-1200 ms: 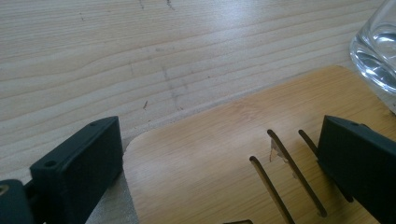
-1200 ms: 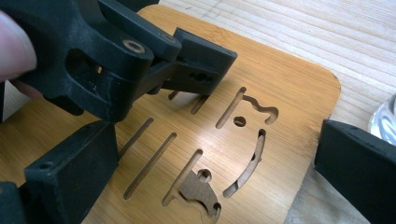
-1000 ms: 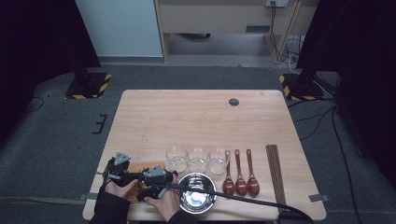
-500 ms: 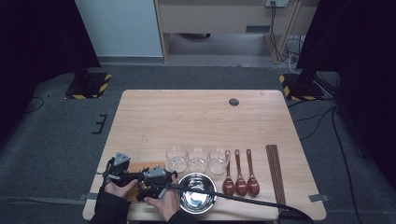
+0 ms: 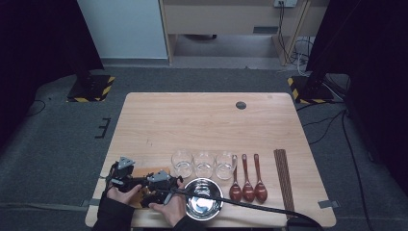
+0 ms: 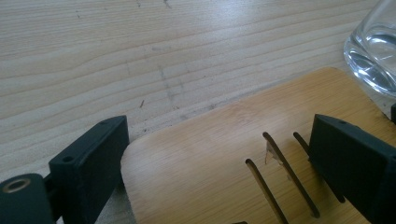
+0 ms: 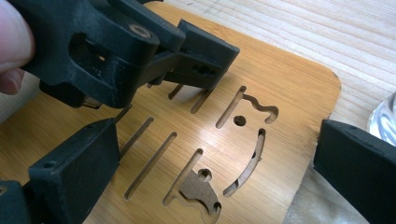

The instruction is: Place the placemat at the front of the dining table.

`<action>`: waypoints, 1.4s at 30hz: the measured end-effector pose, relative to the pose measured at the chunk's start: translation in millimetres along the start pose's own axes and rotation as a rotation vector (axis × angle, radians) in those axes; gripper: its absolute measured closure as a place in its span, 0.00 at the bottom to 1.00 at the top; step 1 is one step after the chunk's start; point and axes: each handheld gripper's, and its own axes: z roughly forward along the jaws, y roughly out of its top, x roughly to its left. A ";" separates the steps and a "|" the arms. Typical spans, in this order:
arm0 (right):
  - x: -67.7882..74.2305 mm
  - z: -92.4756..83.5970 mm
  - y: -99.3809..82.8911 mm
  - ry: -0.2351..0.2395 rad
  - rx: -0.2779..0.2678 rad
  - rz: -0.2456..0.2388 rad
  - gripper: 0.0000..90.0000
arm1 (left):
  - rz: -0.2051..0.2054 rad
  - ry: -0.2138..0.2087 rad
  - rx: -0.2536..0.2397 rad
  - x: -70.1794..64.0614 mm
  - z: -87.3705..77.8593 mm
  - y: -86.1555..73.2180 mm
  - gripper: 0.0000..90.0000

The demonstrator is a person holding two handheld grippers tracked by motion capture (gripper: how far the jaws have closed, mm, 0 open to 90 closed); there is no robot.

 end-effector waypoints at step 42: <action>1.8 -26.8 24.9 0.013 -0.069 -0.093 0.01 | -0.082 -0.009 -0.078 0.9 -29.5 15.0 0.06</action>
